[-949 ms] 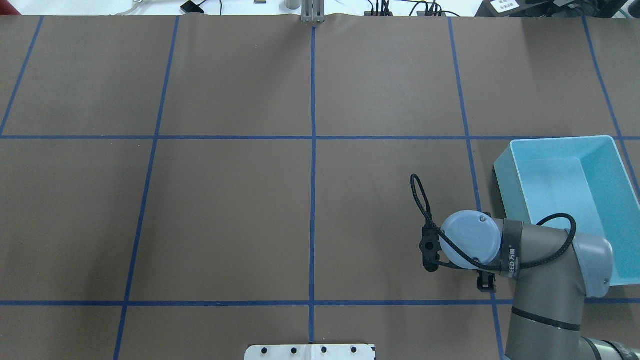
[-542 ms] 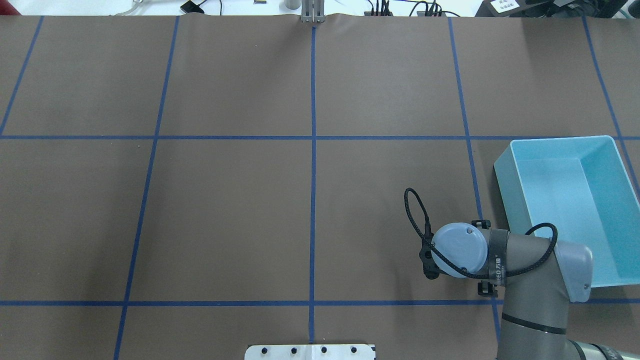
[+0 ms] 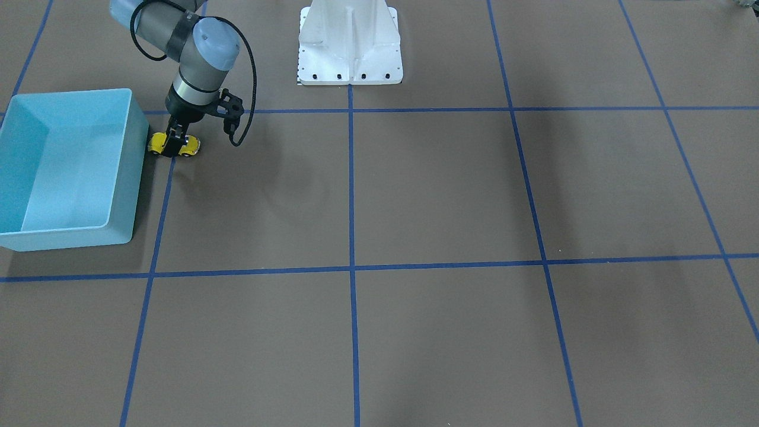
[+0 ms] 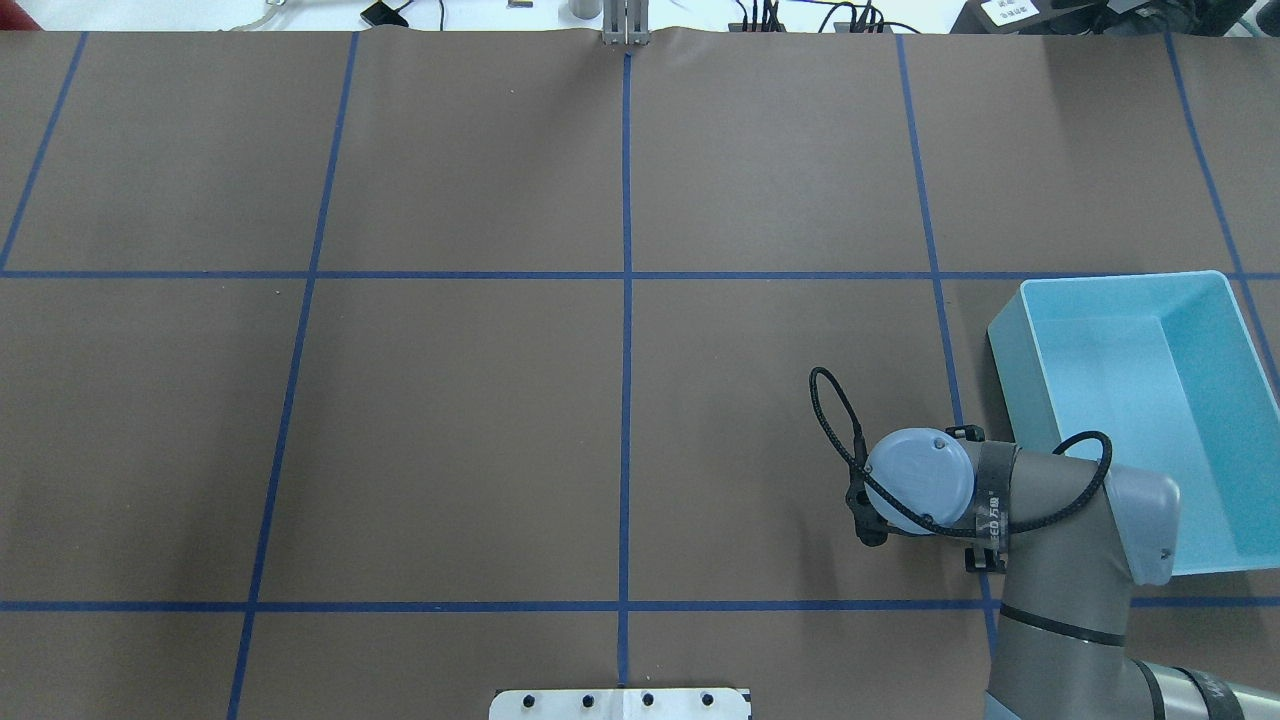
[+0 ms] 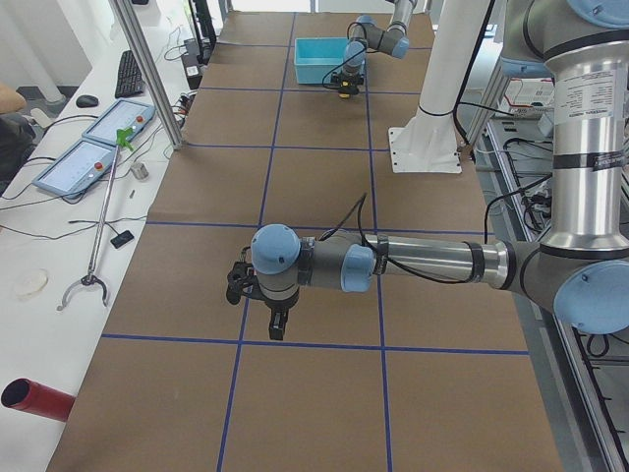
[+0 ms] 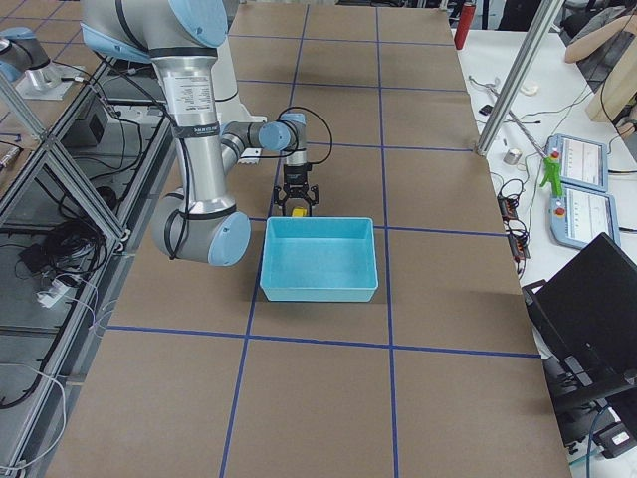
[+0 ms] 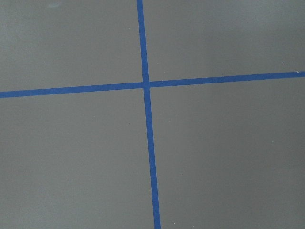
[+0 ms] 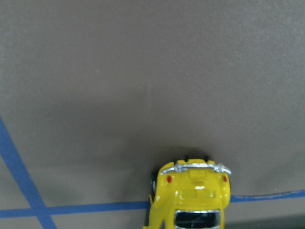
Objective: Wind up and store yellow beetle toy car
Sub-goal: 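Close the right gripper on the yellow car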
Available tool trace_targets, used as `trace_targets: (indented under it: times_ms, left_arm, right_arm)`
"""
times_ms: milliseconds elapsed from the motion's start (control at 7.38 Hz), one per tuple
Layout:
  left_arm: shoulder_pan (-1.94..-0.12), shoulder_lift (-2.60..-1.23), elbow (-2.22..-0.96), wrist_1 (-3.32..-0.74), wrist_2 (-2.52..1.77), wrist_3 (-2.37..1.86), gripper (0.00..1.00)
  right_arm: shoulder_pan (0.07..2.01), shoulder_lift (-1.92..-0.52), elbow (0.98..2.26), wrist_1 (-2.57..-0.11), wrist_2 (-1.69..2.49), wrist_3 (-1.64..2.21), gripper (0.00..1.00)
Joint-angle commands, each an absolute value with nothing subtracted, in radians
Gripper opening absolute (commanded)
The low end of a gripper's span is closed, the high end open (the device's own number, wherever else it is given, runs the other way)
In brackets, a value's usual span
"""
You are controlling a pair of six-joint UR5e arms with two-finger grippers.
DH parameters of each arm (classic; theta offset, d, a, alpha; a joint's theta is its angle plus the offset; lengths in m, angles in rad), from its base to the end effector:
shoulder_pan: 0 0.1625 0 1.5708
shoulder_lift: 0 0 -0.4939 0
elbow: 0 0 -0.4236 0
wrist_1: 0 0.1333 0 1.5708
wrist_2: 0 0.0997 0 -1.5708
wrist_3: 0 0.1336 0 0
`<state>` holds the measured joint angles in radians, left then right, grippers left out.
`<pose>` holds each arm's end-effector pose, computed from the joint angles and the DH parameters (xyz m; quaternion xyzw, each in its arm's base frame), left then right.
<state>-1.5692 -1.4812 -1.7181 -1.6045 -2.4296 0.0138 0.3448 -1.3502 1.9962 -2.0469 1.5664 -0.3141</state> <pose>-0.0314 -0.4860 0.7078 0.0441 0.4156 0.0260 0.9081 -0.4885 -0.3177 0.5042 0.0771 -0.0354 -0.6935 0.7154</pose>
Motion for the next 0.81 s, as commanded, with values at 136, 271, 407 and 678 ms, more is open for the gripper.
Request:
trace_targets:
  times_ms: [136, 271, 407, 678]
  left_arm:
    - [-1.569, -1.480, -1.718, -1.605, -2.430, 0.014, 1.00]
    - [-1.569, -1.480, -1.718, -1.605, -2.430, 0.014, 1.00]
    - [-1.569, -1.480, -1.718, -1.605, -2.430, 0.014, 1.00]
    - [-1.569, -1.479, -1.718, -1.605, -2.430, 0.014, 1.00]
  right_arm:
    - [0.367, -1.316, 1.955, -2.045, 1.574, -0.341, 0.75]
    - [0.367, -1.287, 1.927, -2.045, 1.577, -0.338, 0.75]
    - [0.367, -1.272, 1.919, -2.045, 1.578, -0.337, 0.75]
    - [0.368, -1.269, 1.925, -2.045, 1.598, -0.341, 0.51]
